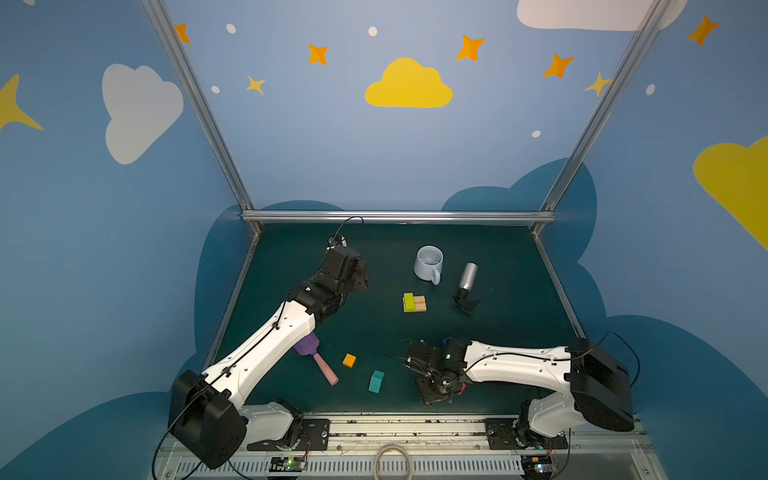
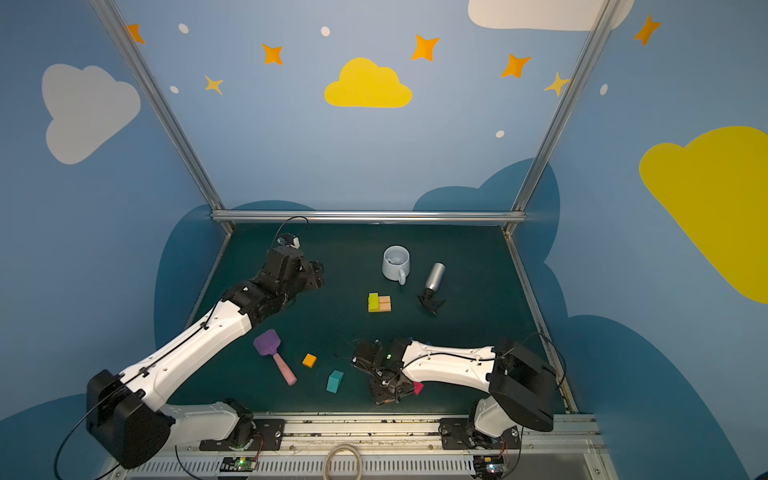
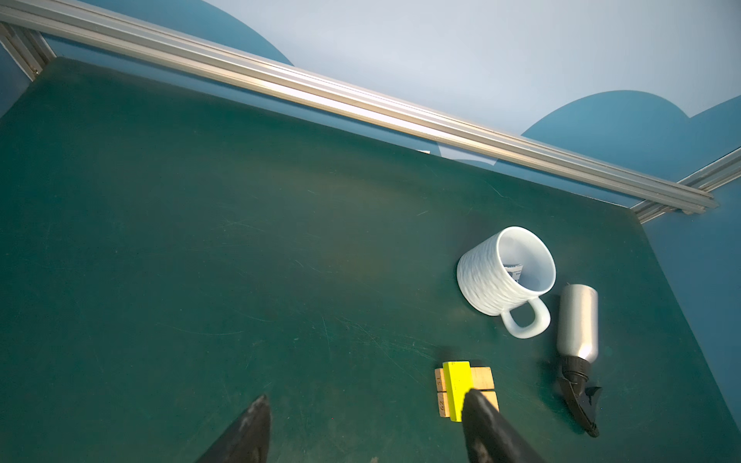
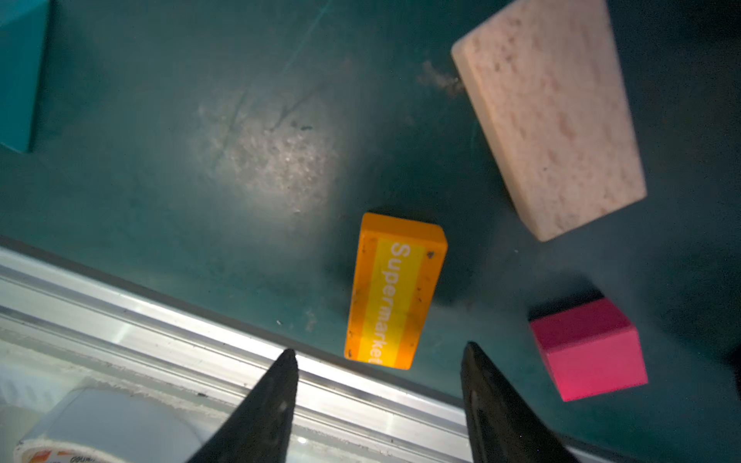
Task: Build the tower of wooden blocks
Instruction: 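Lower the right gripper onto the orange 'Supermarket' block and close on it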
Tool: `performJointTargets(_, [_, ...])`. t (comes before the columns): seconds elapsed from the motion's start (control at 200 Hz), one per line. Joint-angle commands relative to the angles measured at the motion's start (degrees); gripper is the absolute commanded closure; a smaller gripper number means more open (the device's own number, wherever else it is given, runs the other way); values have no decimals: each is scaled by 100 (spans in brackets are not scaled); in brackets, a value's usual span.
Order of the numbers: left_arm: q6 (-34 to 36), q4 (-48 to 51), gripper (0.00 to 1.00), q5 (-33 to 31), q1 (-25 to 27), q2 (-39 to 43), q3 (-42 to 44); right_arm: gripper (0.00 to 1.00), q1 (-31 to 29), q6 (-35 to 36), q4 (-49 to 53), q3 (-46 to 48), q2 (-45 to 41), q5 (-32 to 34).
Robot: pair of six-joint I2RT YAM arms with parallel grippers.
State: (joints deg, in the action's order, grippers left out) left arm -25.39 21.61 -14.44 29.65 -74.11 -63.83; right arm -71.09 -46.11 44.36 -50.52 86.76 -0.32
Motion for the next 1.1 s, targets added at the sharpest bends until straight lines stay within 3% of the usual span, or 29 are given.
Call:
performJointTargets(0.0, [-58, -47, 25, 29, -20, 53, 16, 40, -10, -17, -28, 59, 69, 55])
performJointTargets(0.696, [-79, -47, 25, -22, -27, 75, 42, 52, 98, -12, -230, 104, 324, 32])
performJointTargets(1.091, [-66, -51, 25, -28, -21, 19, 28, 64, 118, -12, -257, 82, 460, 32])
